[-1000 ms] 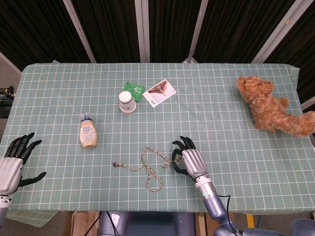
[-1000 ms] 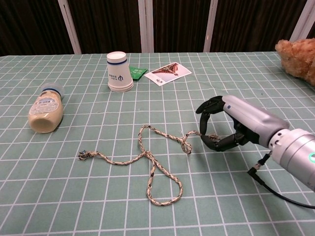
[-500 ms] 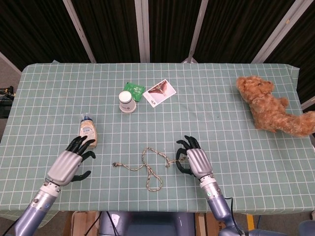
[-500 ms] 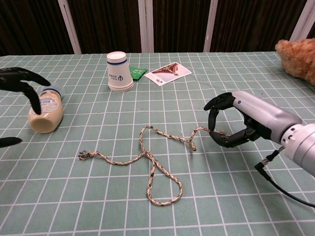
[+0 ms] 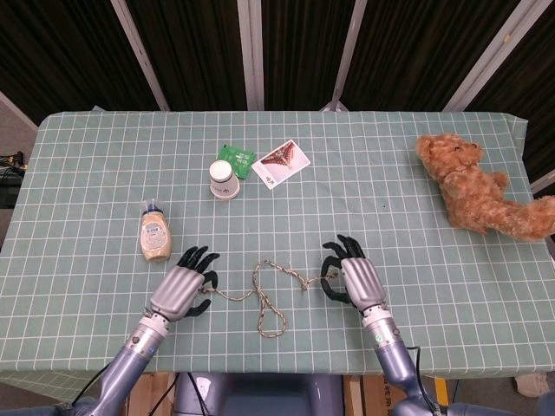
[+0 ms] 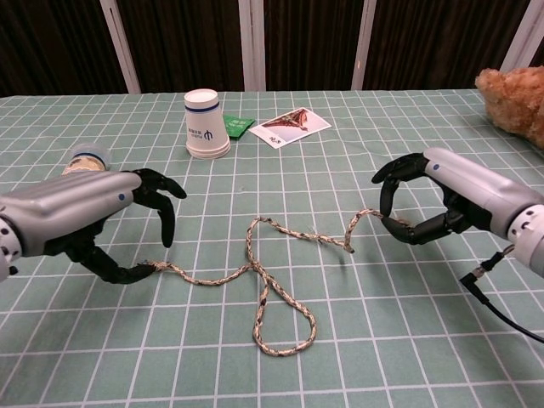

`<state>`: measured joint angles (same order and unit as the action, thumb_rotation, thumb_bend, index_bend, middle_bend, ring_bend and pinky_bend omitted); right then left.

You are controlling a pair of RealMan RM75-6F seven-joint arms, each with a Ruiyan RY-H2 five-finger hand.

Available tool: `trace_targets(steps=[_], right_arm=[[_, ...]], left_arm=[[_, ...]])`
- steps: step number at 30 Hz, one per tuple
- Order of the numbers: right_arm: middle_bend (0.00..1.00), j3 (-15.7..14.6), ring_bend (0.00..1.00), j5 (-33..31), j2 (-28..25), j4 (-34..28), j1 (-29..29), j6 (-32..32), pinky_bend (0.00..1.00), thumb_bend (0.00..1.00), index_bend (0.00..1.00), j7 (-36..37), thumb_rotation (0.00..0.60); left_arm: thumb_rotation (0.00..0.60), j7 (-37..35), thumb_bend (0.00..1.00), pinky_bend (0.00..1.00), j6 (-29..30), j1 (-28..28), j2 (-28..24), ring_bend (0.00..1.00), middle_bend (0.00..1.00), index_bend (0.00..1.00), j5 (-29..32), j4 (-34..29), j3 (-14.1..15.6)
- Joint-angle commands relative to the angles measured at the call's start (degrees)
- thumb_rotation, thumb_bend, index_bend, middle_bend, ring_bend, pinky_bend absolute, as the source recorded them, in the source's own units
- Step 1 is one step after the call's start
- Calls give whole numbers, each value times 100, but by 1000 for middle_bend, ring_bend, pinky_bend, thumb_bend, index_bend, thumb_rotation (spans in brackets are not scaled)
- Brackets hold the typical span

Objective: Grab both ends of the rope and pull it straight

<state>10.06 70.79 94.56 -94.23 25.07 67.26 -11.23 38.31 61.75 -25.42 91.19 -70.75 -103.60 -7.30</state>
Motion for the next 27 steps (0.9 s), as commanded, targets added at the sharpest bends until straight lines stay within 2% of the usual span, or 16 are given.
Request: trace_targets(steps=[1, 13, 27], right_arm=[[234, -7, 2, -5, -13, 9, -5, -3, 0, 489, 610, 33, 600], [234, -25, 2, -11, -41, 70, -9, -2, 0, 491, 610, 128, 600], [234, -28, 2, -26, -78, 77, -6, 6, 0, 492, 610, 156, 600]], left_arm=[[600, 296, 406, 0, 52, -139, 278, 0, 118, 487, 277, 126, -56], [600, 866, 413, 0, 310, -414, 828, 0, 119, 518, 881, 418, -92], [600, 892, 441, 0, 424, -557, 1138, 0, 120, 535, 1108, 662, 41]])
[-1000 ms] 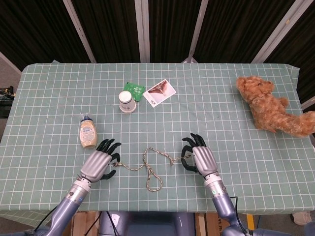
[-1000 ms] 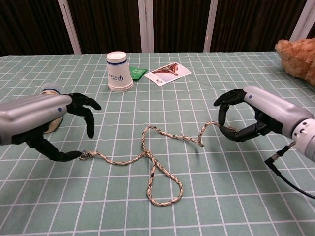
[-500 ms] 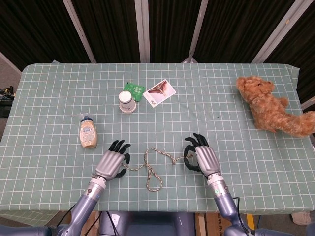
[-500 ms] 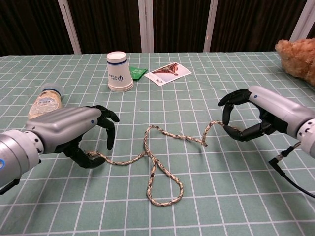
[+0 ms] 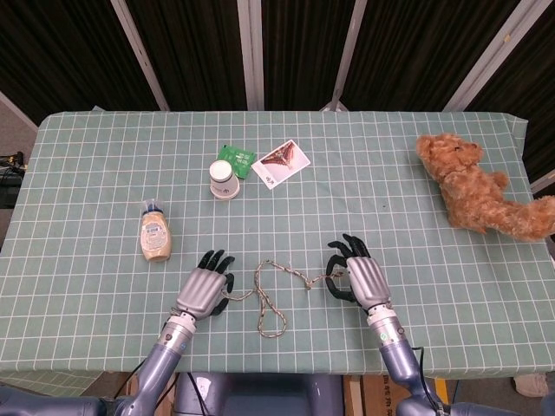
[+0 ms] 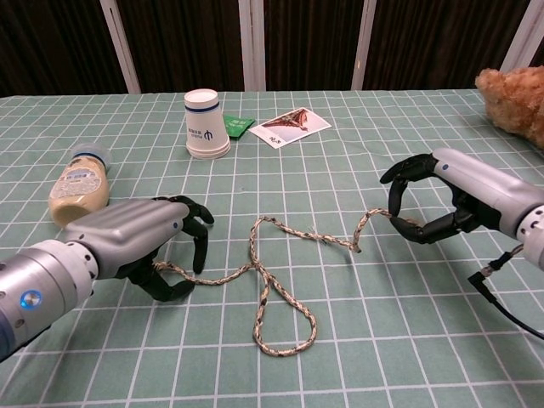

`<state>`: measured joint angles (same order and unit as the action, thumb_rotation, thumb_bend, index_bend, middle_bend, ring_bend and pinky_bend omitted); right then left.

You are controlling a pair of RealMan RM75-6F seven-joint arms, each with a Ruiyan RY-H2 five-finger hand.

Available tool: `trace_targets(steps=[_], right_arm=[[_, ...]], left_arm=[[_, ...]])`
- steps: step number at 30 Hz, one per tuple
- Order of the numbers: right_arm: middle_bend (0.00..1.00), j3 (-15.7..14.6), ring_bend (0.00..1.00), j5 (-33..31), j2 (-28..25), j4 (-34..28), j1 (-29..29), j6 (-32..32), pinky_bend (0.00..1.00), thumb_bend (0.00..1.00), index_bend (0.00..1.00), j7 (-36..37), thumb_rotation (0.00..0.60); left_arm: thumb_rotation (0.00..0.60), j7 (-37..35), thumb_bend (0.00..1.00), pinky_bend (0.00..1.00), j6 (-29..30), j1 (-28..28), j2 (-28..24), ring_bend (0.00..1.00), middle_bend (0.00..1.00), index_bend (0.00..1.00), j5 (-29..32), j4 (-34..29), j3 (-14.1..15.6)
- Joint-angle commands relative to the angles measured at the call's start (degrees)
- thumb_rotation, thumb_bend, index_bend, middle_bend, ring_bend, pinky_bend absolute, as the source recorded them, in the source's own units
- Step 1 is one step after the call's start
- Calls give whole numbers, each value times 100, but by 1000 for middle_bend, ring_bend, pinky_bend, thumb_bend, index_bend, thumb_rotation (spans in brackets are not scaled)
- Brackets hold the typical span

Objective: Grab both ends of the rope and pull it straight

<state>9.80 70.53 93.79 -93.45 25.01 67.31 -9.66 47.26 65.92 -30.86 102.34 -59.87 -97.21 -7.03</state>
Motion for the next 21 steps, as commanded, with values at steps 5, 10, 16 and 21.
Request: trace_targets(steps=[5, 10, 16, 21], right_arm=[[234, -2, 2, -1, -7, 1, 3, 6, 0, 492, 610, 6, 600], [234, -8, 2, -1, -24, 6, 2, 9, 0, 493, 610, 10, 600], [234, -13, 2, 11, -74, -11, -10, 34, 0, 493, 610, 9, 600], [234, 62, 2, 10, -219, -62, -25, 101, 0, 493, 610, 8, 600]], left_arm=[[600, 4, 495, 0, 43, -50, 80, 0, 124, 567, 72, 71, 58], [600, -16, 509, 0, 88, -69, 82, 0, 129, 590, 77, 87, 106], [600, -111, 514, 0, 178, -80, -33, 0, 131, 601, 19, 5, 86], [600, -256, 514, 0, 293, -92, -351, 0, 131, 602, -102, -276, -59]])
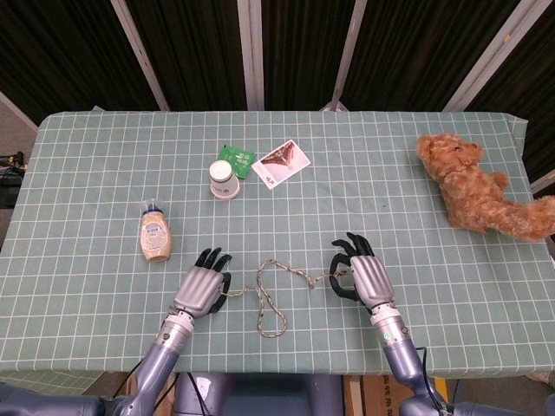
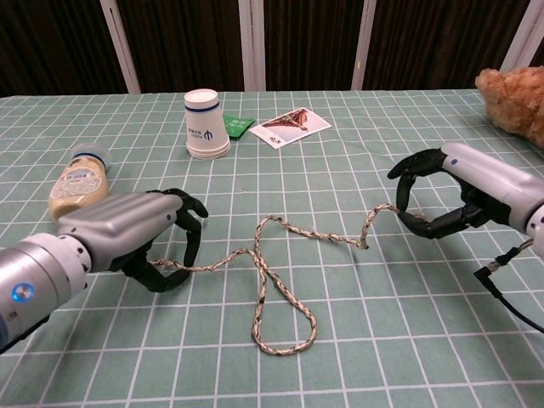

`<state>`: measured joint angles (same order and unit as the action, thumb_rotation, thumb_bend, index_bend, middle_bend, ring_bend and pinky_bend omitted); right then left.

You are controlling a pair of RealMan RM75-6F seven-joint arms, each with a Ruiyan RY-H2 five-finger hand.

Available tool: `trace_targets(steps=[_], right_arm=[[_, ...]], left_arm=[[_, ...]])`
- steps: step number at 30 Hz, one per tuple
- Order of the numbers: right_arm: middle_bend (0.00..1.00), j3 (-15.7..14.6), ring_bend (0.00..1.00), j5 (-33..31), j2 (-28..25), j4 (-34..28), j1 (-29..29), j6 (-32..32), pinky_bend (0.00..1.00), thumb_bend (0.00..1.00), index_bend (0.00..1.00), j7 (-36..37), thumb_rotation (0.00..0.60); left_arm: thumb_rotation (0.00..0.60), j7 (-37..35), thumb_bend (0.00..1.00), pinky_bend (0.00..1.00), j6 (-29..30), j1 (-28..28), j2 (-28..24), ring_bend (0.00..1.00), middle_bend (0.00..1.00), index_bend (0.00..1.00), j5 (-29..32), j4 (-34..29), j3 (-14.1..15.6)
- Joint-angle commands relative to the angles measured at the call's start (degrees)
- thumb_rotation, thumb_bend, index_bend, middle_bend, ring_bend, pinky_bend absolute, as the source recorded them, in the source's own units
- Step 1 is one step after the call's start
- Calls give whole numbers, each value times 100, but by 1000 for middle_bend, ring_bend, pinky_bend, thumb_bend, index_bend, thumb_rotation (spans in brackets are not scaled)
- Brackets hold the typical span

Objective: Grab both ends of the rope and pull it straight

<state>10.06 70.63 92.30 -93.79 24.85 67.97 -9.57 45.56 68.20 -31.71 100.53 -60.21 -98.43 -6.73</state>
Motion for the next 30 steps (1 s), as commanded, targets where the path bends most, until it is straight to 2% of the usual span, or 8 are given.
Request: trace_targets(steps=[1, 5, 9, 13, 16, 19, 25, 30], right_arm=[[234, 54, 2, 3, -123, -48, -18, 55, 0, 494, 610, 4, 600], [234, 128, 2, 29, -388, -140, -91, 174, 0, 493, 610, 78, 600], [234, 169, 2, 67, -786, -206, -237, 310, 0, 494, 610, 265, 600], [234, 164, 2, 78, -1107, -223, -396, 418, 0, 494, 610, 473, 600], [234, 126, 2, 56, -1401, -210, -571, 504, 0, 494, 610, 666, 600], [234, 80, 2, 63, -1607, -158, -681, 519, 0, 494, 610, 825, 600], [234, 49, 2, 42, -1802, 25, -857, 585, 0, 493, 610, 1138, 600], [234, 61, 2, -64, -1828, 215, -908, 527, 0, 494, 610, 1276, 600]], left_arm=[[600, -137, 515, 0, 100, -5, -286, 0, 131, 603, -103, -252, -142], [600, -380, 524, 0, 211, 49, -795, 0, 132, 605, -215, -658, -311], [600, -799, 524, 0, 350, 245, -1556, 0, 134, 606, -390, -1136, -383], [600, -1259, 523, 0, 463, 507, -2235, 0, 135, 607, -671, -1370, -262], [600, -1962, 524, 0, 651, 872, -2809, 0, 136, 607, -981, -1489, -70], [600, -2539, 523, 0, 766, 1166, -3172, 0, 137, 607, -1248, -1431, 168], [600, -3418, 523, 0, 1189, 1702, -3359, 0, 137, 607, -1645, -1095, 511], [600, -3675, 523, 0, 1247, 1850, -3233, 0, 136, 607, -1743, -720, 604]])
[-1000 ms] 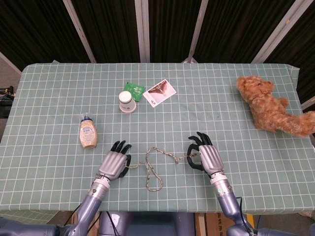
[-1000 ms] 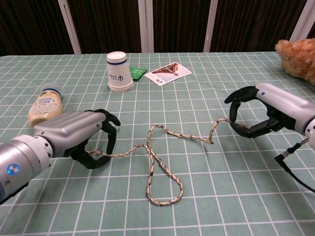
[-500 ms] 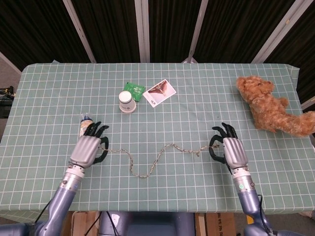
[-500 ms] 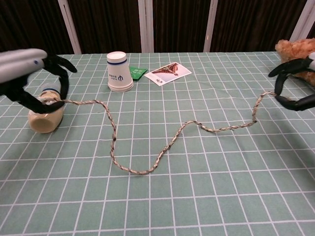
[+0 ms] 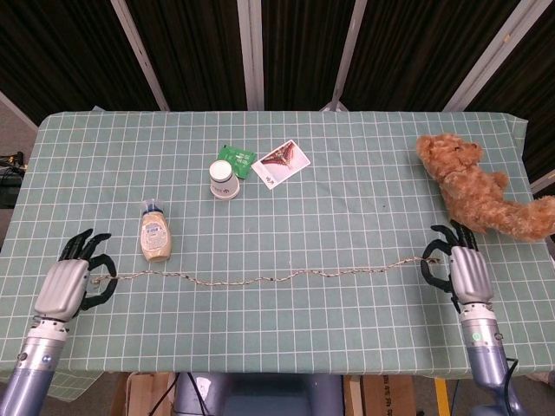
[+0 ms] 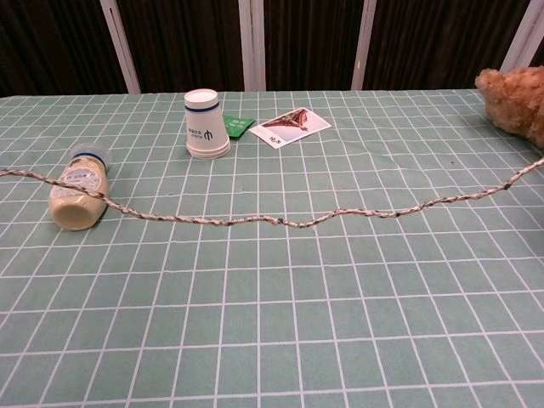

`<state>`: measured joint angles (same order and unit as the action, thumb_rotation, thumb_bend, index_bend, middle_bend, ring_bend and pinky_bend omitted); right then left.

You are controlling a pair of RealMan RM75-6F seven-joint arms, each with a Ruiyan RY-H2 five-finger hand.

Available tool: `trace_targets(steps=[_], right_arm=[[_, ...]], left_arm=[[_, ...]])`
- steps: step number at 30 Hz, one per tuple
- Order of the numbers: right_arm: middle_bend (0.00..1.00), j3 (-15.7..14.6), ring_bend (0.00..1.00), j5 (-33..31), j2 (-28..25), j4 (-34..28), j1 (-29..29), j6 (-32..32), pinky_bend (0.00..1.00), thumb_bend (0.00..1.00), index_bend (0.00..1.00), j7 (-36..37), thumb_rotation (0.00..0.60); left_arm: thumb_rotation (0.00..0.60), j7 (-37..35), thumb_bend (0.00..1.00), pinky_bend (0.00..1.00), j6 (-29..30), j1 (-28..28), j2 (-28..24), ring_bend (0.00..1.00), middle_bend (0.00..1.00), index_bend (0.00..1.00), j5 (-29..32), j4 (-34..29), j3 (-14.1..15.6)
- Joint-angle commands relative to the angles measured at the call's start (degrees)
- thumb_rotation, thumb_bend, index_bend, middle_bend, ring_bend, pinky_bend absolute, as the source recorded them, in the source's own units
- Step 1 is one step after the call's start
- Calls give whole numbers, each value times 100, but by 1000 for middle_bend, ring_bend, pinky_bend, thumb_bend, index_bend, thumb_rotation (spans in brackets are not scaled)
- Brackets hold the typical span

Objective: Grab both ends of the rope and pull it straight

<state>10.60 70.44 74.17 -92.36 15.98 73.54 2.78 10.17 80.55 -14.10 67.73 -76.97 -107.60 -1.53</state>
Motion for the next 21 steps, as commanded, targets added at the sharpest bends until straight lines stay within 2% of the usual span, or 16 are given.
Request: trace_targets(steps=[1, 19, 21], right_arm=[[234, 12, 2, -62, -15, 109, -23, -44, 0, 494, 610, 62, 600], [234, -64, 2, -376, 306, 781, 80, -459, 0, 494, 610, -304, 600], [229, -51, 1, -434, 345, 857, 89, -479, 0, 494, 579, -365, 600]], left_arm=[[600, -142, 523, 0, -1, 90, 78, 0, 135, 607, -64, 250, 75], [600, 717, 507, 0, -530, -268, 835, 0, 131, 603, 201, 1015, -159], [600, 805, 475, 0, -575, -299, 906, 0, 118, 585, 229, 1119, -167]])
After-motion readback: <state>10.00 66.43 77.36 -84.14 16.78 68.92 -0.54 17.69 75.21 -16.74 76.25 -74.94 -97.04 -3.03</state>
